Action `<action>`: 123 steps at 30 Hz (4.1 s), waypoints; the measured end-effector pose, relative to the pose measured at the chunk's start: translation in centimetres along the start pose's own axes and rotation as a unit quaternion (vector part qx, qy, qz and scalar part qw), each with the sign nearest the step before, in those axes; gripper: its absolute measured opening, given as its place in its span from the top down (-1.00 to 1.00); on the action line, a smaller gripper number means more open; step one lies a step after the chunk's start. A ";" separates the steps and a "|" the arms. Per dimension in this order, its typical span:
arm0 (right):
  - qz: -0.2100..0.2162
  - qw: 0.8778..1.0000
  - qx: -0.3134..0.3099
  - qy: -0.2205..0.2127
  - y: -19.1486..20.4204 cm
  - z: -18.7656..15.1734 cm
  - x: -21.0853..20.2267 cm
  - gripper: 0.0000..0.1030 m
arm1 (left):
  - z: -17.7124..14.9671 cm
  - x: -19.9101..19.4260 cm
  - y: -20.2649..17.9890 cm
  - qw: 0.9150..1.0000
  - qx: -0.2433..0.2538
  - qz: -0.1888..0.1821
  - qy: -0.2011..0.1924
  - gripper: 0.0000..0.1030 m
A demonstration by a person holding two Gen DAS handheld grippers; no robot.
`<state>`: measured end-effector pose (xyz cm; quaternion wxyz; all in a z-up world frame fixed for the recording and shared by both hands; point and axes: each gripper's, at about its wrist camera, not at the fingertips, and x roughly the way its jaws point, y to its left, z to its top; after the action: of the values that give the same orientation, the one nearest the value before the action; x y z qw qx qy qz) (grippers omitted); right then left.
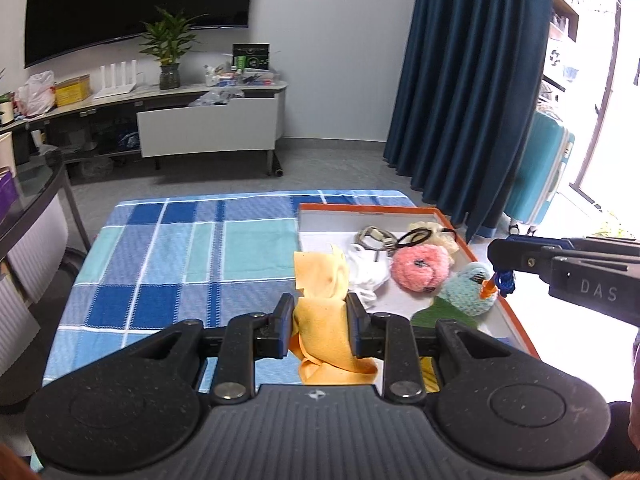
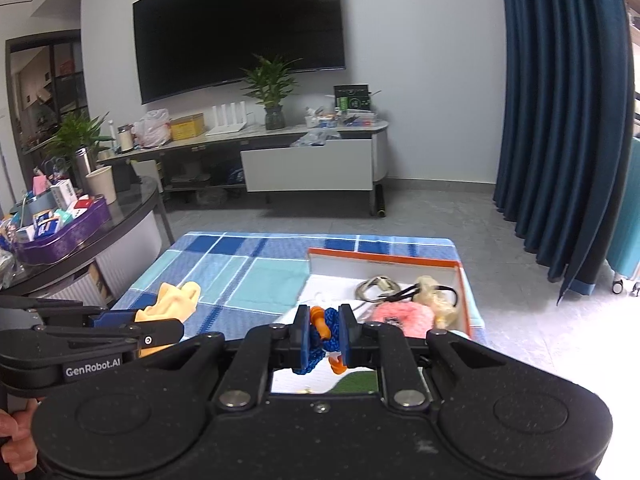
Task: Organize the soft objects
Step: 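Carry the glove and earplugs over the white box with both grippers, then lower the glove and earplugs into the box and open both grippers, then withdraw both grippers from the box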
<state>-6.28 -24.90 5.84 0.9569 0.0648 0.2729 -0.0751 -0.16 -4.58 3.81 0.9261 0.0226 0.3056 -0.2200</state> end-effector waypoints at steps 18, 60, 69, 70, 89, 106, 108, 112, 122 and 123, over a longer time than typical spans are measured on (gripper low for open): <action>-0.025 0.999 0.026 -0.005 -3.9 0.5 -0.2 0.65 | 0.8 2.4 -3.8 0.999 0.023 -0.042 0.012 0.45; -0.023 0.999 0.037 0.027 -7.9 3.2 7.2 0.63 | 2.3 9.4 -5.4 0.996 0.024 -0.065 0.061 0.45; -0.025 0.998 0.037 0.032 -8.4 3.7 8.6 0.62 | 2.7 10.6 -5.9 0.995 0.023 -0.070 0.068 0.44; -0.025 0.998 0.038 0.032 -8.4 3.7 8.8 0.62 | 2.7 10.7 -5.9 0.995 0.023 -0.070 0.068 0.44; -0.031 0.998 0.048 0.009 -9.5 3.9 8.3 0.02 | 2.6 12.6 -6.3 0.993 0.015 -0.075 0.088 0.41; -0.056 0.998 0.032 0.003 -8.4 2.2 4.8 -0.49 | 2.8 9.2 -6.9 0.997 0.025 -0.019 0.066 -0.98; -0.060 0.998 0.034 0.002 -8.3 1.9 4.0 -0.50 | 2.6 8.4 -6.8 0.998 0.024 -0.010 0.063 -1.00; -0.063 0.997 0.040 0.001 -8.2 1.0 2.2 -0.52 | 2.0 6.5 -6.7 0.998 0.015 0.006 0.058 -1.00; -0.068 0.997 0.041 0.017 -7.1 -2.5 -2.1 -0.56 | -0.8 2.7 -7.0 0.997 0.000 0.045 0.064 -1.00; -0.068 0.997 0.036 0.022 -6.9 -2.9 -2.3 -0.56 | -1.3 2.5 -7.0 0.997 0.000 0.047 0.065 -1.00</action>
<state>-10.96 -30.93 4.07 0.9403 0.0819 0.2949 -0.1487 -2.05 -11.70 2.01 0.9138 0.0515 0.3634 -0.1740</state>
